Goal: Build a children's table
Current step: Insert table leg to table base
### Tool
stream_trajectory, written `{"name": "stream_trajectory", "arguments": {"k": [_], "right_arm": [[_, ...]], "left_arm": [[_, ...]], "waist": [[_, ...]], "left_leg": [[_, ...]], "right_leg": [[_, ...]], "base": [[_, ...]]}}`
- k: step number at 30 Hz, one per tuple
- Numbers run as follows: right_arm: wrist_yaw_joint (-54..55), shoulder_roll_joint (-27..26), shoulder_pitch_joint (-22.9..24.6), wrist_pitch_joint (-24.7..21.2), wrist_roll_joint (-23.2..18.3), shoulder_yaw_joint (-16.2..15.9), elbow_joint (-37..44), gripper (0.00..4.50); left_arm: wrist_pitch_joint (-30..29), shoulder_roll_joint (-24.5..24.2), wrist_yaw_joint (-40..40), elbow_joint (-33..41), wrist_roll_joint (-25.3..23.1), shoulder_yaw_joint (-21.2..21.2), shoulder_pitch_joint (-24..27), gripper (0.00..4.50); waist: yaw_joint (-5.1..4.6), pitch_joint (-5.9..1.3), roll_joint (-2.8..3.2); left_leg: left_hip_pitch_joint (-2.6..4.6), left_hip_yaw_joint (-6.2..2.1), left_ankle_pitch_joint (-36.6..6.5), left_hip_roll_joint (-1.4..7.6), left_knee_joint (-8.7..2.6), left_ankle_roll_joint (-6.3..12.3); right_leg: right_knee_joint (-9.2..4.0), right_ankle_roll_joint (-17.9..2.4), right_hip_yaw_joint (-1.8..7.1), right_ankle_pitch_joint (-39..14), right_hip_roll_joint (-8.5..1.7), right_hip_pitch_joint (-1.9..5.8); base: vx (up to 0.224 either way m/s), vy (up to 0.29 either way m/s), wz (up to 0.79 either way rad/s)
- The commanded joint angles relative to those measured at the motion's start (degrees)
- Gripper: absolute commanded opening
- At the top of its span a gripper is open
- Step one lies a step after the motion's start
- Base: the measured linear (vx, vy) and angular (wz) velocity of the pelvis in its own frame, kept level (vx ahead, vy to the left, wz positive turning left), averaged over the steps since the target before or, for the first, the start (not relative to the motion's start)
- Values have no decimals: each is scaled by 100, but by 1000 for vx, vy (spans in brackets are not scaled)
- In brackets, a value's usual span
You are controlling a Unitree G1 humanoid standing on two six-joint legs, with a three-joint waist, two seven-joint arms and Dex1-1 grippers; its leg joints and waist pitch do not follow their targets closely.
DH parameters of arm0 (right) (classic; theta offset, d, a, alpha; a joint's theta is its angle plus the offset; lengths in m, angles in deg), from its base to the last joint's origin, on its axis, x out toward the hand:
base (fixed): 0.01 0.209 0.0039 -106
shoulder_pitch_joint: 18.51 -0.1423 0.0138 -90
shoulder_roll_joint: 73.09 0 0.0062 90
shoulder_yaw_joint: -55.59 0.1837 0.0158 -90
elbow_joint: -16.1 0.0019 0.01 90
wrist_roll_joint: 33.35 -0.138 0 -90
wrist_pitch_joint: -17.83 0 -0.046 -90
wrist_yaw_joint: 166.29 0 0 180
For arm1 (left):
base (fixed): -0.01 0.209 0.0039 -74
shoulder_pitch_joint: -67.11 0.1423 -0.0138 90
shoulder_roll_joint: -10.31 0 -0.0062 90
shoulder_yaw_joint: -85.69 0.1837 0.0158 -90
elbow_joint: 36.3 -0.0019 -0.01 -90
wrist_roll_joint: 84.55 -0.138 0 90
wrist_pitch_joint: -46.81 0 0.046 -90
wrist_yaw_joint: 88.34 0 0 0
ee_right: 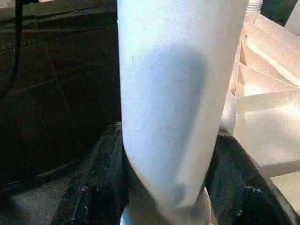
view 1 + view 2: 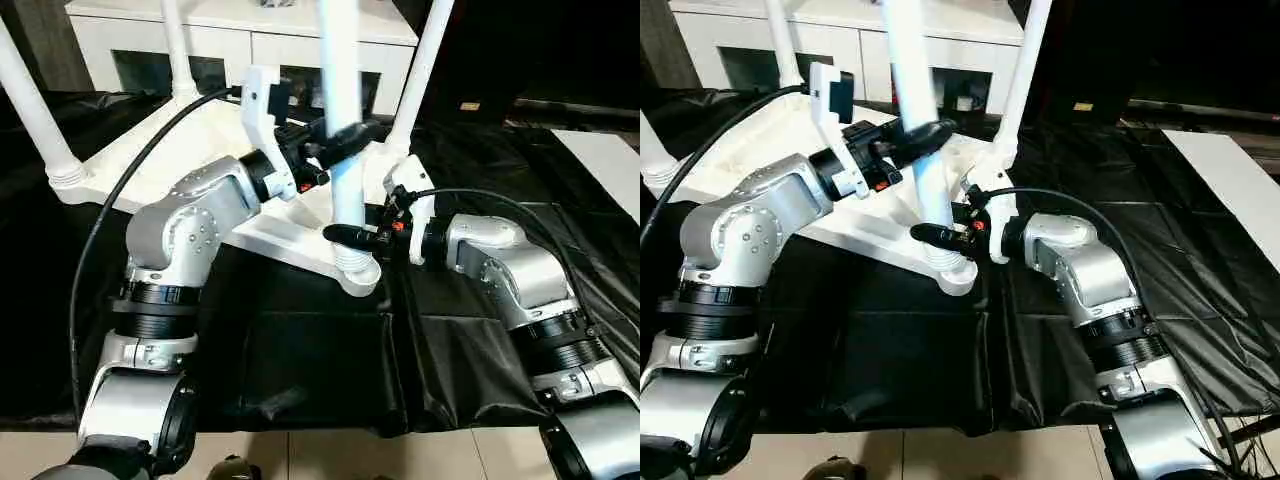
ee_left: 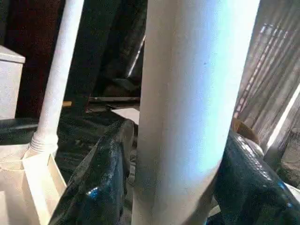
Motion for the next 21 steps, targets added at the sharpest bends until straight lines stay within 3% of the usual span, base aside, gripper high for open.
{"name": "stream_trajectory", "arguments": {"k": [1,6,7,14,21], "right_arm": [[-123,21,-60,106,-33,131,42,188],[-35,-4,-122,72,-111,286,-7,188],[-34,-9,-152,18,-164,342,-31,244],[-260,164,-314,-243,-330,481,-53,302],[-345,224,-421,-459,-247,334,-83,303]], "left_arm": [[-80,-36,87,-85,11,-112,-143,226],[-136,-62,93,-56,-43,-40,-157,192],[-150,-70,84,-36,-47,-20,-156,192],[-296,-102,105,91,-31,57,-154,182],[-285,-141,38,134,-63,113,-155,182]], "waist": [[1,-452,16],[-13,-454,2],[-13,-454,3],[-2,-453,14],[5,-455,-8]], "left_leg": [[212,-133,-1064,283,-415,-155],[208,-133,-1040,284,-414,-139],[210,-131,-1042,282,-413,-134],[216,-131,-1035,287,-412,-131],[203,-129,-966,281,-405,-107]], "right_leg": [[-359,-1158,198,-891,-358,238],[-357,-1146,198,-863,-351,243],[-357,-1151,200,-866,-353,241],[-356,-1169,198,-867,-355,240],[-352,-1189,195,-833,-358,248]], "base": [[0,0,0],[0,0,0],[0,0,0],[0,0,0],[0,0,0]]}}
